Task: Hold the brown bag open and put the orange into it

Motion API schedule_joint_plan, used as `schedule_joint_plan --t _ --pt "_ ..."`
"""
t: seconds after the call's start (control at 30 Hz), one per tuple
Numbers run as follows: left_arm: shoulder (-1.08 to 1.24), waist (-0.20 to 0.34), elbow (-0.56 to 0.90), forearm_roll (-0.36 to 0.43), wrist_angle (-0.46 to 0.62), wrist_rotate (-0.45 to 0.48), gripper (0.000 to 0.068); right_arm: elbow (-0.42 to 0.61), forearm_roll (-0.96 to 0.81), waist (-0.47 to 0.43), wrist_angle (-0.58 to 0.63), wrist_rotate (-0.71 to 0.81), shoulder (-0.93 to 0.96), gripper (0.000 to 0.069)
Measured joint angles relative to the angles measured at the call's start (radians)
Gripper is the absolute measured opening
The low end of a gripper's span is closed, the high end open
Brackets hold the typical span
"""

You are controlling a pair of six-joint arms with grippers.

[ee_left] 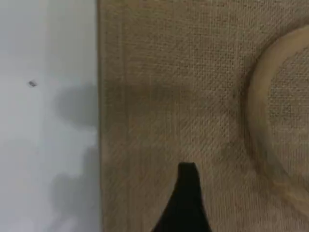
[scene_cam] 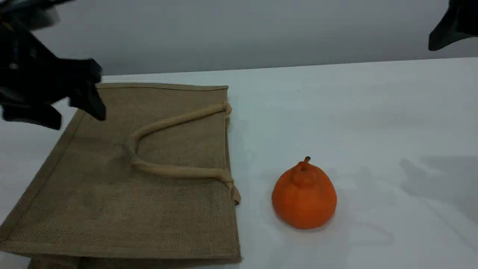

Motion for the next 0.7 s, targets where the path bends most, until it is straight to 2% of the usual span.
schedule_joint_plan --t 0.33,0.57,0.7 --pt "0.214 -0.038 -0.155 -0.007 0.011 -0.006 0.0556 -0.054 -0.001 0.000 -0.021 -0.028 0.055 0.0566" --pt "0.277 -0.052 -0.169 0.003 0.010 -0.034 0.0549 -0.059 -0.001 0.000 -0.026 -0.038 0.055 0.0566" --pt "0.294 -0.052 -0.169 0.003 0.009 -0.048 0.0517 -0.059 -0.001 0.000 -0.029 -0.049 0.055 0.0566"
